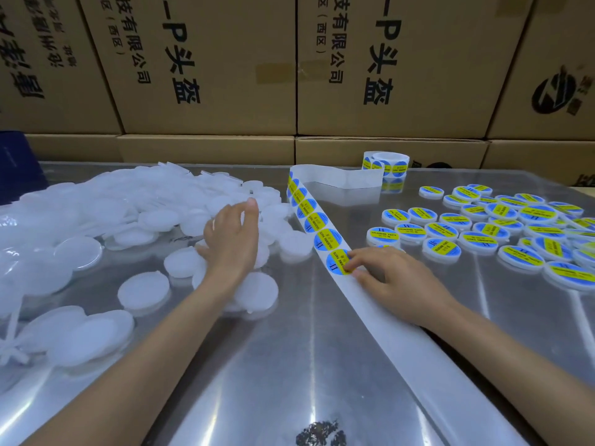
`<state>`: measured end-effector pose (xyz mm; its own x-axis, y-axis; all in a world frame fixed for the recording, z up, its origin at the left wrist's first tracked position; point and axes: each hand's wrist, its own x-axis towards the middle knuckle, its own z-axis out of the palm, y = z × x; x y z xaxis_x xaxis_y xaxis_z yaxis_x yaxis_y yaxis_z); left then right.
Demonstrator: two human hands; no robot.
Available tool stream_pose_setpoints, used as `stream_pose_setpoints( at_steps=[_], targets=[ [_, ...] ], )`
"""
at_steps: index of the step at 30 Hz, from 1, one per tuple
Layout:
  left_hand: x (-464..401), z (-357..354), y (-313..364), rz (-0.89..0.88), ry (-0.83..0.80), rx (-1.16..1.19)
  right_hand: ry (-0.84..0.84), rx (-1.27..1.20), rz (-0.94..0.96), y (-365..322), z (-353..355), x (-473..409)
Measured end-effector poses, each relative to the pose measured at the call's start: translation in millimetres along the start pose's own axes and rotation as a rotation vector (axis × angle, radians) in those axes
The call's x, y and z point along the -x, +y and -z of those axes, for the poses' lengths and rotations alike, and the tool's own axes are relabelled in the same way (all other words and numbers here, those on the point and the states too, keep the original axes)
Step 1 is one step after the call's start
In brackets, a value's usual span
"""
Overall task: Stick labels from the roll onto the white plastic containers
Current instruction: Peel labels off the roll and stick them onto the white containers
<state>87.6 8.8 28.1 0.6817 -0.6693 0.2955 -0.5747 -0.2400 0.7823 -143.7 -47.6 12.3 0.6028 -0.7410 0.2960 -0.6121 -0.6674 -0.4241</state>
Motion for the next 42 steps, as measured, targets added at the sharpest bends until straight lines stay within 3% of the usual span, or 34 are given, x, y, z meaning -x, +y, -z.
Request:
stream_pose_setpoints(
  at_steps=[4,8,10,14,20,31,33,36,39,42],
  targets=[
    [19,-7,4,-0.378,-0.007,-0.155,-0.038,0.016,0.015,1,-1,1],
    [42,-21,13,-0.704,-0.326,-0.311,-0.002,-0.062,0.045,-2,0,1],
    [49,-30,14,-0.709,-0.399,-0.423,0.021,-0.198,0.042,-2,-2,-1],
    [47,-31,12,-0.652,-0.436,-0.388,0.031,-0.312,0.075,-1,-7,-2],
    [40,-30,8,-0.63,-0.489,-0.368,-0.079,-0.277,0.116,1,-12,-5],
    [39,-29,9,-0.597,-0.494,-0.359,0.111,-0.185,0.128,-3,-12,-2],
    [39,-30,8,-0.605,-0.502,-0.338,0.162,-0.294,0.095,-7,-10,-4],
    [39,-29,10,-0.638,-0.502,-0.362,0.258,-0.651,-0.032,-15,-6,-3],
    [42,-26,12,-0.648,-0.519,-0.361,0.351,-0.788,-0.157,-14,-2,-5],
    [41,-25,11,-0.555,-0.486,-0.143,0.359,-0.881,-0.259,-12,3,-5]
  ],
)
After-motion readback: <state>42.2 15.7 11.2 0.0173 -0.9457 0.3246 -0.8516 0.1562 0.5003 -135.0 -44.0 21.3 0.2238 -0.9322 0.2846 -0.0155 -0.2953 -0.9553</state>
